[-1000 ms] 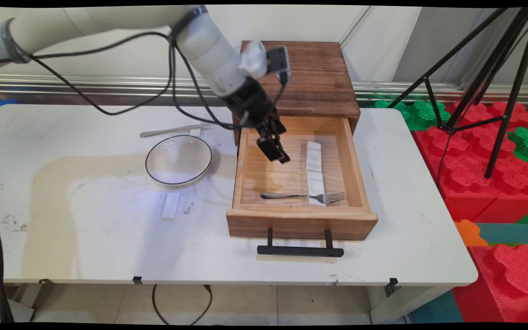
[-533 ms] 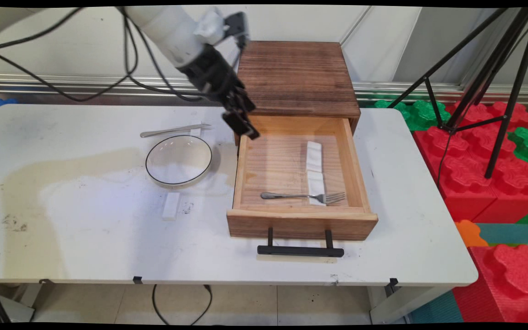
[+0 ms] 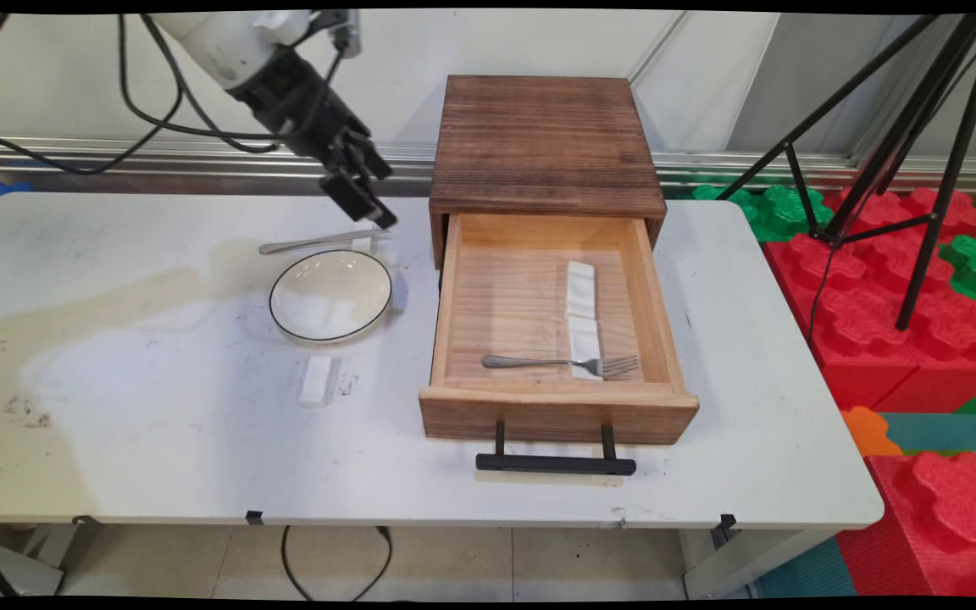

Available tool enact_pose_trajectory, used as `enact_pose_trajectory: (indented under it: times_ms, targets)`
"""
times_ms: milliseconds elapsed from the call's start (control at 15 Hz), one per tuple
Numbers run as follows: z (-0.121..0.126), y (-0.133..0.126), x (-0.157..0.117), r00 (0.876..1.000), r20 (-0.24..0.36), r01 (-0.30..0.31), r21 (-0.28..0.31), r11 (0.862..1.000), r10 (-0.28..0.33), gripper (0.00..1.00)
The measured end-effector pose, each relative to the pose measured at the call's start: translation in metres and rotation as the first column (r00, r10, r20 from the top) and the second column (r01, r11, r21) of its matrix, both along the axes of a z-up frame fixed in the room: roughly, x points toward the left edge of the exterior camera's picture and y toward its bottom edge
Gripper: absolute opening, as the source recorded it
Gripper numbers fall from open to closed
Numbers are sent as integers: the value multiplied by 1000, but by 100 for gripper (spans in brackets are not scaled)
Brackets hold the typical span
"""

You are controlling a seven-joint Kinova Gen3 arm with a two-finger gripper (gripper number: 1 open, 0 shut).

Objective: Pick up the knife from the left of the white plate

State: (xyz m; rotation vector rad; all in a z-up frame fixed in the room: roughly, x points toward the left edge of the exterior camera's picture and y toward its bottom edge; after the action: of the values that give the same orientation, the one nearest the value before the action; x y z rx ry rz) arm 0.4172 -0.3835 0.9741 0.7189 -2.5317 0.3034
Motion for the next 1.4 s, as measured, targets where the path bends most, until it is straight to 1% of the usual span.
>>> enact_pose_trajectory:
  times_ms: [133,333,467,733,1067,1267,1400]
  targets:
    - [-1,-1,22,999,27,-32,5,999,32,100]
    - [-4,-6,42,996,64,-58,10,998,57,100]
    - [-9,-14,57,992,100,-73,11,997,71,100]
    - [-22,-34,80,982,163,-99,14,995,95,100]
    - [-38,-56,94,969,231,-100,27,995,91,100]
    - [-54,-75,104,956,283,-97,43,994,81,100]
    - [-63,-83,109,948,308,-99,53,994,78,100]
